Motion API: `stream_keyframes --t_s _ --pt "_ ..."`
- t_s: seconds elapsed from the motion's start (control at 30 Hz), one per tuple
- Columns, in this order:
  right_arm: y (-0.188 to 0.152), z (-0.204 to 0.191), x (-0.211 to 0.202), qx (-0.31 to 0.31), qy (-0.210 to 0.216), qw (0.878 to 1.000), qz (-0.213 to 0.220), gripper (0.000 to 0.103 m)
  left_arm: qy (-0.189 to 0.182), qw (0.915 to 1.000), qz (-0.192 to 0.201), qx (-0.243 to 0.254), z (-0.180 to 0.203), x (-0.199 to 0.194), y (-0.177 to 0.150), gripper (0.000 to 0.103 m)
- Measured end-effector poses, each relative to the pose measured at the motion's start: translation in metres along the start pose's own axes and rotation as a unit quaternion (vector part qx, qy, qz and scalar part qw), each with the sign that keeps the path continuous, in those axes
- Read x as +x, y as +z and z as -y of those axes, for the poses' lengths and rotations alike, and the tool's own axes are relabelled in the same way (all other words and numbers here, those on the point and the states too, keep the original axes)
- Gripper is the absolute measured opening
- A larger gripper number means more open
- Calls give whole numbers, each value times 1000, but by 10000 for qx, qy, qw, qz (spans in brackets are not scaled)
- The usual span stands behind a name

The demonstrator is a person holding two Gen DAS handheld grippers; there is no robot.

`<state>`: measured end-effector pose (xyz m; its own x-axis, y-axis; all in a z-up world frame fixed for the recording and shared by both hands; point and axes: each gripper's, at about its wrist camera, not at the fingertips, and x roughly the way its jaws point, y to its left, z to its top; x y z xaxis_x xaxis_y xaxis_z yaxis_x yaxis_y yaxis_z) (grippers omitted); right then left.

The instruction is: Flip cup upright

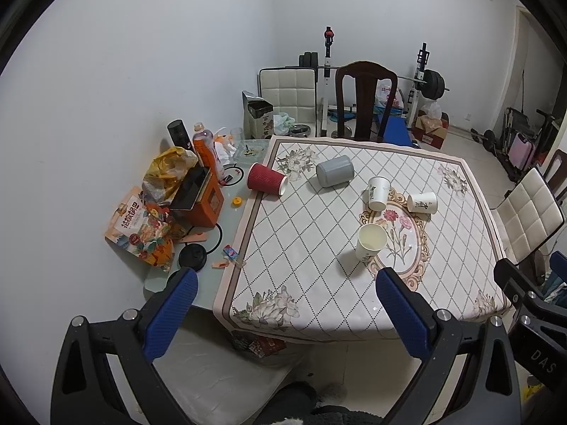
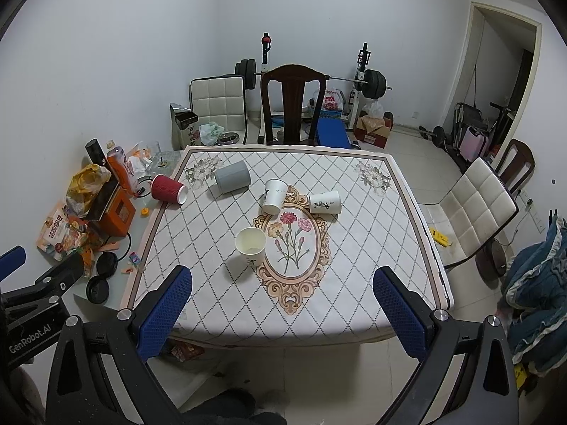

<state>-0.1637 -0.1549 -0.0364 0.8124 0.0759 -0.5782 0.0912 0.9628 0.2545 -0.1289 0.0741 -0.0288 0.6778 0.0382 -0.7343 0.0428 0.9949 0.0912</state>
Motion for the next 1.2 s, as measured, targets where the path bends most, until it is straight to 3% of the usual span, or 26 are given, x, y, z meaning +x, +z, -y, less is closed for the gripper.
stream_keyframes --t_s 1.2 --pt "1 -12 2 -29 25 10000 -26 103 21 10000 25 -36 -9 -3 5 103"
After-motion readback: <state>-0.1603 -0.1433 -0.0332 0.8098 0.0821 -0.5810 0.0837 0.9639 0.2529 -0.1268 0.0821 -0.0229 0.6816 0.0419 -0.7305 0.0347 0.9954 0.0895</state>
